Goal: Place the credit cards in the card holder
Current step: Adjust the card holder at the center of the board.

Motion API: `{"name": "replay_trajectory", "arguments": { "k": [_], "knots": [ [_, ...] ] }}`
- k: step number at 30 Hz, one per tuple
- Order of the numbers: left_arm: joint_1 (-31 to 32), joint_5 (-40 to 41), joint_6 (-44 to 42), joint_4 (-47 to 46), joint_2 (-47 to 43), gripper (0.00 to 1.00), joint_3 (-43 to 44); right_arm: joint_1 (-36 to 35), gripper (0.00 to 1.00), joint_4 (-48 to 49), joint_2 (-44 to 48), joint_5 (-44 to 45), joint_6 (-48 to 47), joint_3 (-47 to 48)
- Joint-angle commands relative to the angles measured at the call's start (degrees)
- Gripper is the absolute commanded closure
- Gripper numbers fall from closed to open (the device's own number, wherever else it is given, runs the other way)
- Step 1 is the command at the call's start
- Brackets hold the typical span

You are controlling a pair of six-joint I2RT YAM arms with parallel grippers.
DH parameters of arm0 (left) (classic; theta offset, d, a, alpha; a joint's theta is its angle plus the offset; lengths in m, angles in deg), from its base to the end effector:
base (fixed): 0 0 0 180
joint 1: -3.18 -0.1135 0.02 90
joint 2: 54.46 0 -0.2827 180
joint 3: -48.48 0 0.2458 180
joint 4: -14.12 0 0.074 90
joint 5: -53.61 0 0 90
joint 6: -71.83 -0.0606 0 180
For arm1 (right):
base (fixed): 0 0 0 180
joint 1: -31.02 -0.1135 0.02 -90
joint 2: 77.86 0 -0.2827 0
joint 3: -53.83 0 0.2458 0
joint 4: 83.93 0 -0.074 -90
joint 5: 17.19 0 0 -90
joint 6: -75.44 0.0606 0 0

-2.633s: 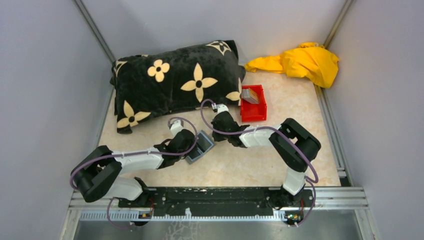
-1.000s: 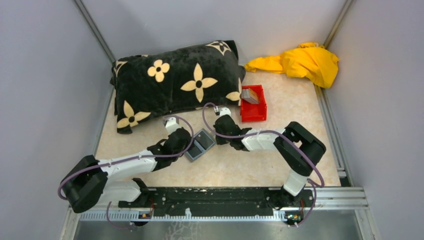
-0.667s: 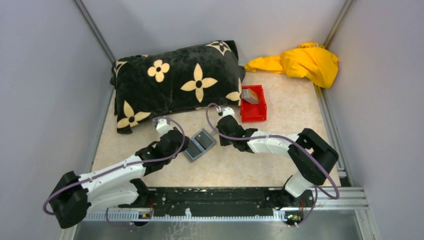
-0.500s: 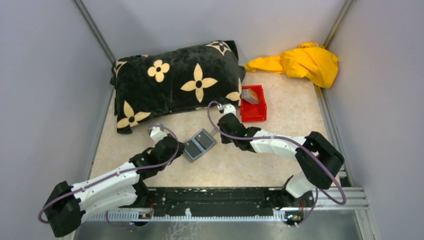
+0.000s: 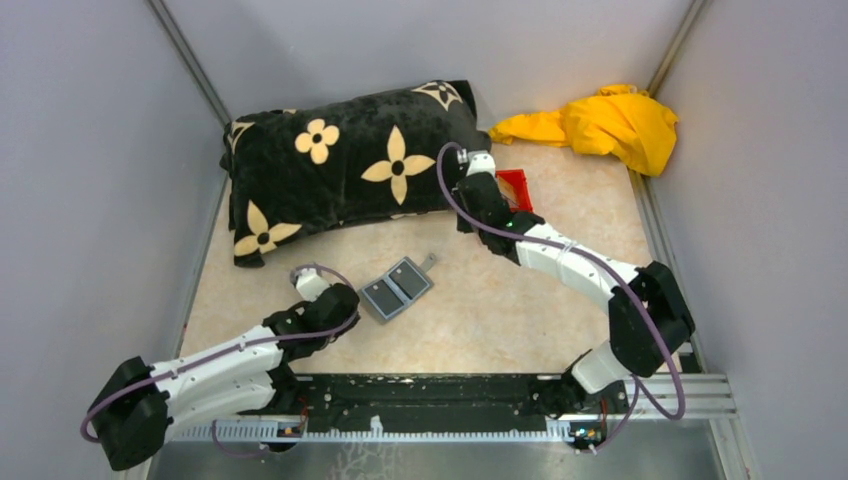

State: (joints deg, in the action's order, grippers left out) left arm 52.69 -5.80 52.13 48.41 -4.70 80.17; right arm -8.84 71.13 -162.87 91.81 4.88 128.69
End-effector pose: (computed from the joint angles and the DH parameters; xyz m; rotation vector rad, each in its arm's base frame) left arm 0.1196 -0.0926 0.1531 -0.6368 2.2624 -0.3691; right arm 0.2773 0.2058 0.2763 -0.1969 2.1461 0.2396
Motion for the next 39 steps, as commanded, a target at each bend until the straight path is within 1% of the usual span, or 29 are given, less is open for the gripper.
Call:
{"name": "replay_trajectory", "arguments": {
  "k": [1, 5, 7, 9, 13, 15, 21, 25, 27, 33, 39],
  "knots": [
    [0.37, 0.79, 1.89, -0.82, 3.53, 0.86, 0.13, 4.5, 0.86, -0.52, -2.07, -0.31, -2.85, 5.3],
    [0.37, 1.1, 0.87, -3.45, 7.54, 0.86, 0.42, 8.12, 0.82, -0.75, -3.99, -1.77, -3.82, 7.89],
    [0.35, 1.56, 0.73, -4.24, 9.3, 0.86, 0.82, 9.82, 0.76, -0.66, -4.58, -2.39, -4.09, 8.72],
    [0.27, 2.15, 0.5, -5.14, 10.79, 0.86, 1.31, 11.25, 0.74, -0.74, -5.25, -2.65, -4.44, 9.4],
    [0.16, 2.97, -1.13, -7.15, 13.81, 0.85, 2.91, 13.88, 0.66, -0.65, -5.85, -2.83, -4.7, 9.75],
    [0.0, 3.24, -1.85, -7.4, 15.53, 0.85, 4.18, 15.46, 0.64, -0.47, -6.0, -2.77, -4.69, 9.76],
    [-1.72, 2.71, -3.69, -8.44, 18.75, 0.85, 6.12, 18.69, 0.53, -0.42, -7.41, -3.7, -4.44, 10.73],
    [-3.48, 1.8, -5.74, -10.13, 19.2, 0.84, 6.33, 20.01, 0.52, -0.56, -9.09, -4.61, -4.37, 12.38],
    [-4.44, 1.34, -6.73, -10.95, 19.56, 0.84, 6.39, 20.62, 0.51, -0.53, -12.0, -5.09, -4.35, 13.29],
    [-8.65, -2.41, -9.95, -14.65, 21.52, 0.84, 5.91, 22.75, 0.52, -0.1, -15.8, -7.39, -3.73, 15.76],
    [-11.19, -4.24, -13.04, -18.3, 23.82, 0.83, 6.43, 24.7, 0.51, -0.03, -18.97, -9.85, -3.28, 18.81]
  ]
}}
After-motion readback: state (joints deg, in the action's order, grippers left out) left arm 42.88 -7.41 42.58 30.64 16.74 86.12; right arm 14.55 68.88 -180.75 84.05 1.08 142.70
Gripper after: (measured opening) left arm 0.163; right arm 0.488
